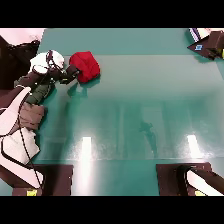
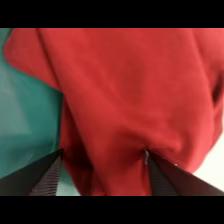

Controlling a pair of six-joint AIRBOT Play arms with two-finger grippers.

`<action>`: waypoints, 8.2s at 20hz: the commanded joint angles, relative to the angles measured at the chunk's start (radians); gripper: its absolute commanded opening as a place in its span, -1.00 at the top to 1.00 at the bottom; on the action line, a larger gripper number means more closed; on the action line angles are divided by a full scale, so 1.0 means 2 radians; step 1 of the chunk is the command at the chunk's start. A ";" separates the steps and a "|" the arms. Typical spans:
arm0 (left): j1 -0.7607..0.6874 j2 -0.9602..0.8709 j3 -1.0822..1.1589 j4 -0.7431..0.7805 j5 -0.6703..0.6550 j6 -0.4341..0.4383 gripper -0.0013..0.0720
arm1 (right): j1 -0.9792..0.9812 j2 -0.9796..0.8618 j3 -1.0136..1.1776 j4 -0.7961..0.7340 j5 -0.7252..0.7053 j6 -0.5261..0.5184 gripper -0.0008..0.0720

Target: Fold the shirts.

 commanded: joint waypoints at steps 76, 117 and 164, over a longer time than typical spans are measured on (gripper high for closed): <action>-0.150 0.313 0.005 0.250 -0.431 0.029 0.90 | 0.095 0.082 -0.418 -0.074 -0.042 -0.003 -0.56; -0.049 0.449 0.373 0.245 -0.332 -0.036 0.90 | -0.084 0.234 0.070 -0.075 -0.104 -0.012 0.94; -0.049 0.385 -0.385 0.299 -0.293 -0.071 -0.51 | 0.057 -0.010 -0.080 -0.192 -0.027 0.052 -0.14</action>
